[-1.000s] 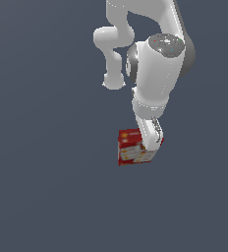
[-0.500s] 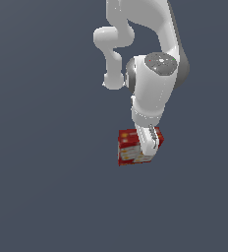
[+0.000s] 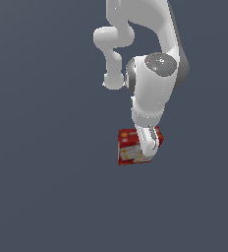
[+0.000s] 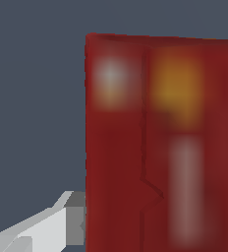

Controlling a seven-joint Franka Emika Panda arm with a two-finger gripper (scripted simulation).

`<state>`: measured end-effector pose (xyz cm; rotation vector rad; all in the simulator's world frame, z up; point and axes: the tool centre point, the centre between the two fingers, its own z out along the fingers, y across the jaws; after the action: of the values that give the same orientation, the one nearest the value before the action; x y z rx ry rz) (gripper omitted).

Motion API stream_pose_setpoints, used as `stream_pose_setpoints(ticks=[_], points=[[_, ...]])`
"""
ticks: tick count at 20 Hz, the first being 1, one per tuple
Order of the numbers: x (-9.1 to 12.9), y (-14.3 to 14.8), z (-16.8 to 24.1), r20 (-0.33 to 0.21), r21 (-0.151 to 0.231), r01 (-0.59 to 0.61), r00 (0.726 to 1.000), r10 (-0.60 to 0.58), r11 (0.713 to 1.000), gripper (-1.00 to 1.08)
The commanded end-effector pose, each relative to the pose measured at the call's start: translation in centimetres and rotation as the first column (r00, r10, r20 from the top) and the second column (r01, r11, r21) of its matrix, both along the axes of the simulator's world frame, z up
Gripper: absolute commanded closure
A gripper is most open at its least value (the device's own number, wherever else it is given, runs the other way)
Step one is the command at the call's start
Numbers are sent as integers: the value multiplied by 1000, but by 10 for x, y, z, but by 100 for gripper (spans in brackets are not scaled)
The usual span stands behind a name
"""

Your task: Pick up the object and move it to a goal position.

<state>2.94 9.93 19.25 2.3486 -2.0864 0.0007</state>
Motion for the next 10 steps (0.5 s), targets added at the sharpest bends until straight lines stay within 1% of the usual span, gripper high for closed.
stream_pose_setpoints(ticks=[1, 6, 10], points=[[0, 0, 0, 0, 0, 0, 1000, 0, 1000, 108], [-2, 2, 4, 0, 0, 0, 1000, 0, 1000, 108], [-7, 9, 18, 0, 0, 0, 1000, 0, 1000, 108]])
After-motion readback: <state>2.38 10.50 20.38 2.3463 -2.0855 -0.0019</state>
